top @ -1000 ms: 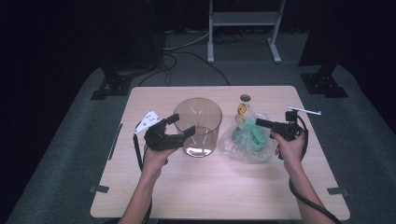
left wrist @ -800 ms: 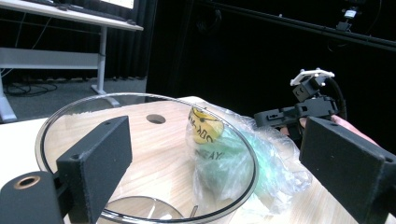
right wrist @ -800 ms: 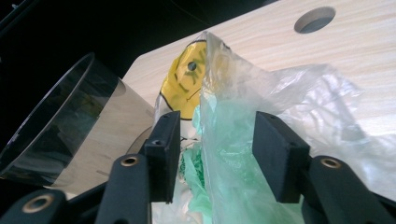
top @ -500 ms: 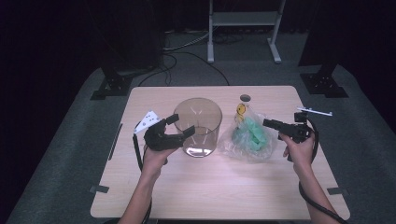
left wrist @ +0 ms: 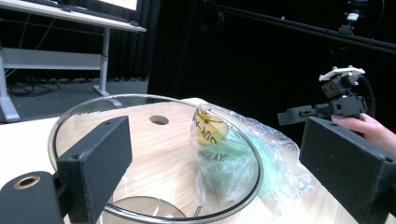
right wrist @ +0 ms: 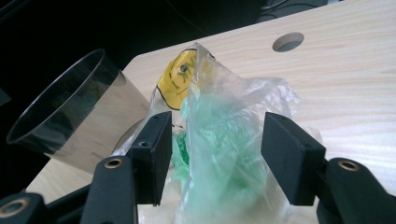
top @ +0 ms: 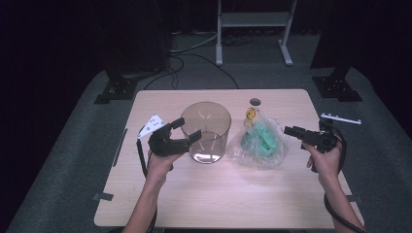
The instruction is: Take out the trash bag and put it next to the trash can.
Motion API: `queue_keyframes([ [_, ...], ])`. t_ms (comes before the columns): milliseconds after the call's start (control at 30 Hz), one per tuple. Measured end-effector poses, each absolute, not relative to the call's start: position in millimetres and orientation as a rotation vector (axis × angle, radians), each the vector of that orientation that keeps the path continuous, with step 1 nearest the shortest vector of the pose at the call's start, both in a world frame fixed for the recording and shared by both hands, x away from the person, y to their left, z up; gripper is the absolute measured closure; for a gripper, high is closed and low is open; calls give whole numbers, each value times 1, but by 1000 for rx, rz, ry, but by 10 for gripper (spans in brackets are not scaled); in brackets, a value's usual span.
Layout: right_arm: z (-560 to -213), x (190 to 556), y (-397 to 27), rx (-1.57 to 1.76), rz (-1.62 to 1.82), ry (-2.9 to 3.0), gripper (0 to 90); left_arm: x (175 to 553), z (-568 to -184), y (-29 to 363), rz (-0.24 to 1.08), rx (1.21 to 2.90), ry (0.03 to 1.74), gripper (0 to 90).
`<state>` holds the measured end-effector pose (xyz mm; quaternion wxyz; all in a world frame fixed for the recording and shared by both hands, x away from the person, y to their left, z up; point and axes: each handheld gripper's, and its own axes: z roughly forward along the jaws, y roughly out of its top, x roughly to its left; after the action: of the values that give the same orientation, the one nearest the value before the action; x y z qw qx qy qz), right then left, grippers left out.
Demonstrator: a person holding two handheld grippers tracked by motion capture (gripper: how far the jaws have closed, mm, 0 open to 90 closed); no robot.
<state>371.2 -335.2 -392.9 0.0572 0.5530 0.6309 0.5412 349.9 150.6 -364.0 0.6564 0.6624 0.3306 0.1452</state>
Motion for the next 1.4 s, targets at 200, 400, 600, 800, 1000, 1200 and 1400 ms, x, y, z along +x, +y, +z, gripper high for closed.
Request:
queue_keyframes([
  [200, -398, 363, -343, 1681, 1643, 1910, 425, 350, -365, 149, 328, 1509, 747, 81],
  [400, -409, 355, -347, 1696, 1642, 1912, 425, 350, -365, 149, 328, 1509, 749, 81],
  [600, -418, 350, -350, 1714, 1648, 1908, 425, 351, -366, 148, 329, 1512, 749, 82],
  [800, -424, 346, -349, 1713, 1651, 1910, 425, 350, -366, 149, 328, 1507, 752, 81],
  [1000, -429, 341, -348, 1709, 1645, 1914, 423, 350, -366, 149, 327, 1508, 751, 81],
  [1200, -433, 335, -349, 1706, 1635, 1915, 423, 350, -367, 148, 324, 1507, 754, 82],
  [1400, -437, 328, -351, 1711, 1668, 1897, 423, 350, -367, 147, 322, 1511, 753, 81],
])
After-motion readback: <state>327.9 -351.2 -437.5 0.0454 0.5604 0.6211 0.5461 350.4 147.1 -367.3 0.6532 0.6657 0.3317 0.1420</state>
